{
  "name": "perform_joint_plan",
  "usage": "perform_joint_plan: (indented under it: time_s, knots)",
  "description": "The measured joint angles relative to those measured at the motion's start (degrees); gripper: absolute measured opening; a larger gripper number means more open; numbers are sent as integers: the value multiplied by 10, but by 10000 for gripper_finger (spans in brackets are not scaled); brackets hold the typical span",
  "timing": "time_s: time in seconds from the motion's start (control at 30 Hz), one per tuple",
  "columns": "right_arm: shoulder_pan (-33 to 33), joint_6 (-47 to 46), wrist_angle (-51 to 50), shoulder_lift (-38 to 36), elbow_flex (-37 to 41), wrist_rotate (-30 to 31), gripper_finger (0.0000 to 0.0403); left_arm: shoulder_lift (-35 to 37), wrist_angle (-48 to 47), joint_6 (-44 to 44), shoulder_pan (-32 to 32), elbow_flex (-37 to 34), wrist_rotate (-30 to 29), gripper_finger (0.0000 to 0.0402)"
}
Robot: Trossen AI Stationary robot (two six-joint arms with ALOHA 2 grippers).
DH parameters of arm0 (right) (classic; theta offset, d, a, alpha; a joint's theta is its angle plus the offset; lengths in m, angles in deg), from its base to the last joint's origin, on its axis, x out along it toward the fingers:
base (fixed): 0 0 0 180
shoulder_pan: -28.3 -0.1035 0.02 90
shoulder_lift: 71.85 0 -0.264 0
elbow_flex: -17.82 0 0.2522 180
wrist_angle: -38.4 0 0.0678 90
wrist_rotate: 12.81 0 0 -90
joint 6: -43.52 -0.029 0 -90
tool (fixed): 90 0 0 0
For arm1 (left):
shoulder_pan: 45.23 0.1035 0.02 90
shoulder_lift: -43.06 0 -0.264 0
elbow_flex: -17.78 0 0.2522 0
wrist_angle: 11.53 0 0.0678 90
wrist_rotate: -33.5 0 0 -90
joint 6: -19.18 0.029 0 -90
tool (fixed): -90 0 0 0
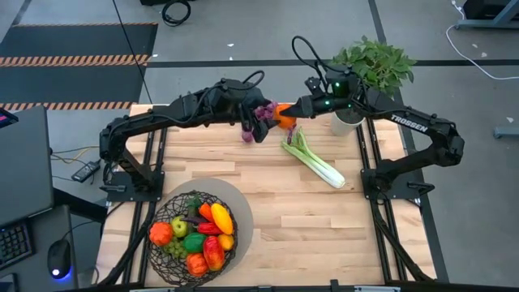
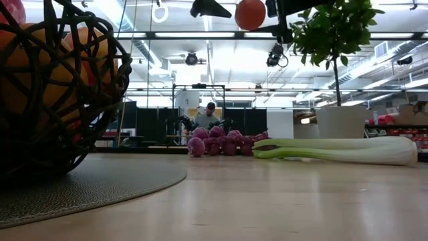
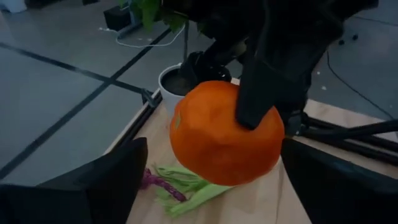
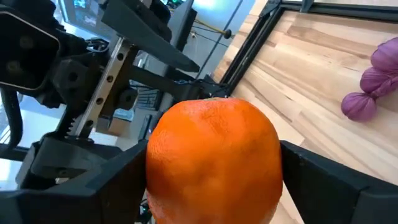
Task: Build produce basket
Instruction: Put the orange into the black basket
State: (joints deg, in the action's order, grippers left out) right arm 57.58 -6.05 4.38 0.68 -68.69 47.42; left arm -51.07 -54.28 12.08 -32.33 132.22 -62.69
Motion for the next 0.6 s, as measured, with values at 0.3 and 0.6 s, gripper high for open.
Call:
perform_joint_plan:
  time_s: [0.3,0.6]
  knots:
    - [-6,-17,50,2,0,0,344,-24,20,-43,-4,-1,28,398]
    - [-40,-43,53,2,0,22,344,-35,52,-41,-13,-1,15,400]
